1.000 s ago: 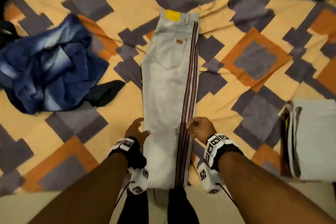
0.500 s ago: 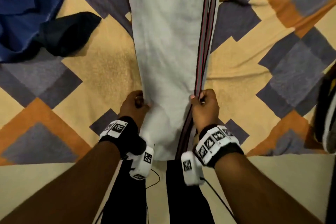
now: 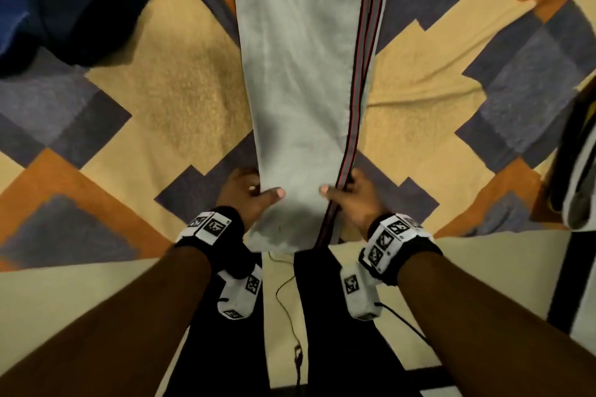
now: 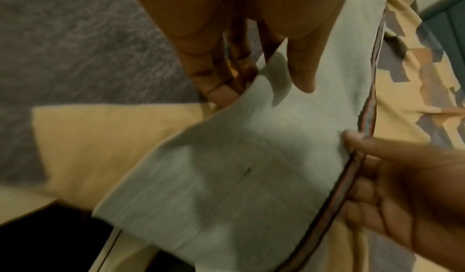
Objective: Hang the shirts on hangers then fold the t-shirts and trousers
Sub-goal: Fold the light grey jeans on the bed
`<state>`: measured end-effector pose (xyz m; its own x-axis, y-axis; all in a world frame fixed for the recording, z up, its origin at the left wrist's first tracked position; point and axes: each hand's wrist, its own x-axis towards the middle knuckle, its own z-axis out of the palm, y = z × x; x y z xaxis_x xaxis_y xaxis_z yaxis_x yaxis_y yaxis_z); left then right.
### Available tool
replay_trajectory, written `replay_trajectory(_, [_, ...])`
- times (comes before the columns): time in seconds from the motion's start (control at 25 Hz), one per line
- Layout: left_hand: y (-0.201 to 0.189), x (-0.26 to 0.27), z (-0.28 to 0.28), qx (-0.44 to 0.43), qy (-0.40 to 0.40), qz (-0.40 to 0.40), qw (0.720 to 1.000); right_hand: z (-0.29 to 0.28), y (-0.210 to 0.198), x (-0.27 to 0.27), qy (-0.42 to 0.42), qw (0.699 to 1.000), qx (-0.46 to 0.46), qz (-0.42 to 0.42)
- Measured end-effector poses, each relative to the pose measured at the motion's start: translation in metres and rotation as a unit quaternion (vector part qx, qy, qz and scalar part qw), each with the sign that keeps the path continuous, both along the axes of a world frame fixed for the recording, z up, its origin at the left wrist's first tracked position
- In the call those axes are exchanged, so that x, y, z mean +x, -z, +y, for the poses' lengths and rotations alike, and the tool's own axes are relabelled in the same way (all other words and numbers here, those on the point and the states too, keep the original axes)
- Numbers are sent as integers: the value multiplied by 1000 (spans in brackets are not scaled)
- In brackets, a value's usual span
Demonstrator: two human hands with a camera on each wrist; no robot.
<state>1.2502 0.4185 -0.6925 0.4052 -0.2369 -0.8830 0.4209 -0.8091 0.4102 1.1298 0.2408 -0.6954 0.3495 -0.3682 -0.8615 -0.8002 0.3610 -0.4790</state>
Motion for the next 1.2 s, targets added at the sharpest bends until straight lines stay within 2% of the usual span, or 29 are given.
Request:
replay_trajectory(0.08, [-3, -16, 13, -8, 9, 46, 999, 16, -7, -21, -71, 996, 45, 5])
replay_trajectory(0.12, [-3, -23, 21, 3, 26, 80, 996, 20, -13, -29, -73, 996, 51, 6])
replay_trajectory(0.2, [-6, -30, 31, 21, 43, 137, 989, 18, -20, -43, -47, 999, 12, 4])
replay_trajectory(0.24, [-6, -32, 34, 20, 58, 151, 987, 16, -18, -52, -57, 998, -36, 19])
replay_trajectory(0.32, [1, -37, 39, 18, 120, 146, 982, 14, -10, -67, -128, 986, -92, 61])
replay_trajectory(0.48, [11, -32, 37, 48, 204, 106, 972, -1, 15, -63, -251, 961, -5, 119])
replay_trajectory(0.52, [10, -29, 35, 53, 239, 106, 964, -9, 14, -53, -324, 940, 14, 105])
replay_trajectory(0.6, [7, -19, 25, 65, 331, 96, 937, -28, 5, -28, -502, 861, 28, 69])
replay_trajectory(0.64, [4, -12, 18, 74, 362, 85, 925, -36, -2, -13, -550, 832, 20, 71])
replay_trajectory(0.68, [0, -1, 8, 89, 374, 69, 921, -49, -15, 5, -563, 823, 13, 76])
replay_trajectory(0.72, [-5, 13, -4, 102, 356, 41, 928, -64, -25, 25, -552, 829, 4, 84])
replay_trajectory(0.76, [-11, 31, -17, 111, 307, 1, 945, -82, -35, 47, -508, 857, -21, 84])
replay_trajectory(0.84, [-17, 75, -41, 111, 149, -104, 977, -113, -39, 93, -362, 926, -98, 38])
replay_trajectory(0.92, [-15, 123, -67, 95, 1, -194, 976, -141, -34, 144, -212, 970, -119, -31])
replay_trajectory(0.96, [-11, 143, -79, 90, -45, -216, 971, -150, -27, 168, -160, 979, -116, -56])
replay_trajectory(1.04, [-3, 180, -109, 69, -88, -214, 970, -173, -18, 217, -111, 978, -156, -83])
replay_trajectory(1.2, [11, 226, -136, 51, -134, -195, 970, -202, -2, 279, -143, 946, -268, -111])
